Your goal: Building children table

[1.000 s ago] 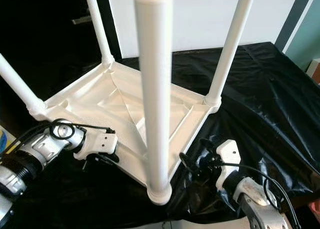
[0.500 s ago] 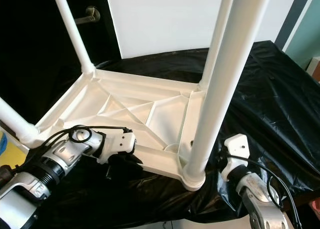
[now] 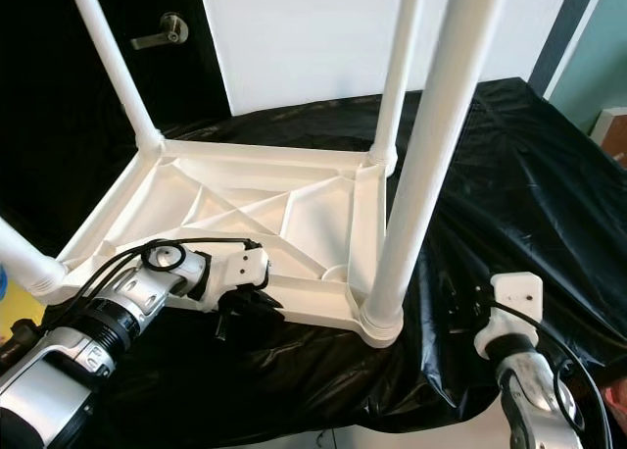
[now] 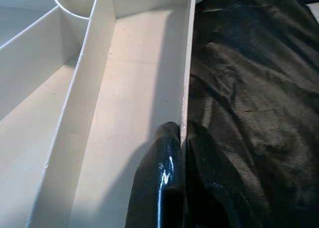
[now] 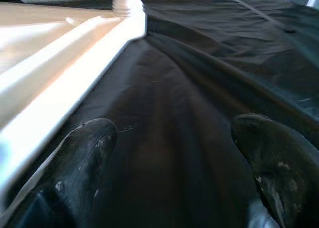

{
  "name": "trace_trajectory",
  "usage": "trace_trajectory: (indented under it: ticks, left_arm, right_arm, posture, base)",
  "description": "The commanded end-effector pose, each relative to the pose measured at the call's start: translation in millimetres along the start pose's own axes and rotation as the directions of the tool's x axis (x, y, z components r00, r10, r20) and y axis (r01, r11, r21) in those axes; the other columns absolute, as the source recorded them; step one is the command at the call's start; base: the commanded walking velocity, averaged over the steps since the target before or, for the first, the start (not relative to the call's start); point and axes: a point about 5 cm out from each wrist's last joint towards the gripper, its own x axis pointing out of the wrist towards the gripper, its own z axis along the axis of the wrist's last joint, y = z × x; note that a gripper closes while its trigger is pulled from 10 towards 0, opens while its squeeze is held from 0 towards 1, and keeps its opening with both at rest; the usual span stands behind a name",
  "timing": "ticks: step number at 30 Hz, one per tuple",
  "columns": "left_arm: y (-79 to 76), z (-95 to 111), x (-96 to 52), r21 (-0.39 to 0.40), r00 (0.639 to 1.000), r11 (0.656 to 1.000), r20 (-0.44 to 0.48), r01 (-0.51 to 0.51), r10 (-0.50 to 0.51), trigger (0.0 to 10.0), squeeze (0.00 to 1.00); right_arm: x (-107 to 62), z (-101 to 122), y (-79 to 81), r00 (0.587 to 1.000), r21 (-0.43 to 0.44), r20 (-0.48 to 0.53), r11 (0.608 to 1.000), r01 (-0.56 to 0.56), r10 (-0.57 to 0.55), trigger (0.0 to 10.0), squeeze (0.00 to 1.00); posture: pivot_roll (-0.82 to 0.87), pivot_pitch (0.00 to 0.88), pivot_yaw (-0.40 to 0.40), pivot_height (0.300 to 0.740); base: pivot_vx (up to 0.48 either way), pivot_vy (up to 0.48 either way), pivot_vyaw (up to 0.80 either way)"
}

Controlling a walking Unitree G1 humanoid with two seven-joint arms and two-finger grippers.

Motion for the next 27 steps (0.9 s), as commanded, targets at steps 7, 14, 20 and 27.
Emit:
trace_trajectory:
  ticks: [7,14,20,27]
  left_arm:
    - [40.2,-8.0,-29.7,-0.062,0.781,0.779,-0.036,-0.624,0.623,0.0,0.0]
    - [32.6,4.5,-10.7,-0.093,0.836,0.836,0.046,-0.542,0.547,8.6,1.0]
    - [20.6,15.9,-0.4,-0.105,0.88,0.888,0.125,-0.447,0.458,10.0,1.0]
    - [11.3,25.3,-4.9,-0.112,0.89,0.911,0.194,-0.398,0.413,10.0,0.0]
  right_arm:
    - [-21.2,7.4,13.0,0.982,0.085,0.027,0.978,-0.19,0.188,10.0,0.0]
    - [-23.3,8.9,21.8,0.934,0.062,-0.028,0.933,-0.354,0.356,10.0,0.0]
    - [-19.5,10.1,36.8,0.875,0.074,-0.039,0.874,-0.479,0.483,10.0,0.0]
    - [-12.0,12.8,45.3,0.847,0.083,-0.023,0.846,-0.527,0.531,10.0,0.0]
  posture:
    - [-0.05,0.05,0.073,0.74]
    - [-0.06,0.044,0.075,0.74]
    - [-0.05,0.044,0.066,0.74]
    - [-0.03,0.042,0.058,0.74]
  base:
    - [0.0,0.0,0.0]
    - [0.0,0.0,0.0]
    - [0.0,0.0,0.0]
    - [0.0,0.0,0.0]
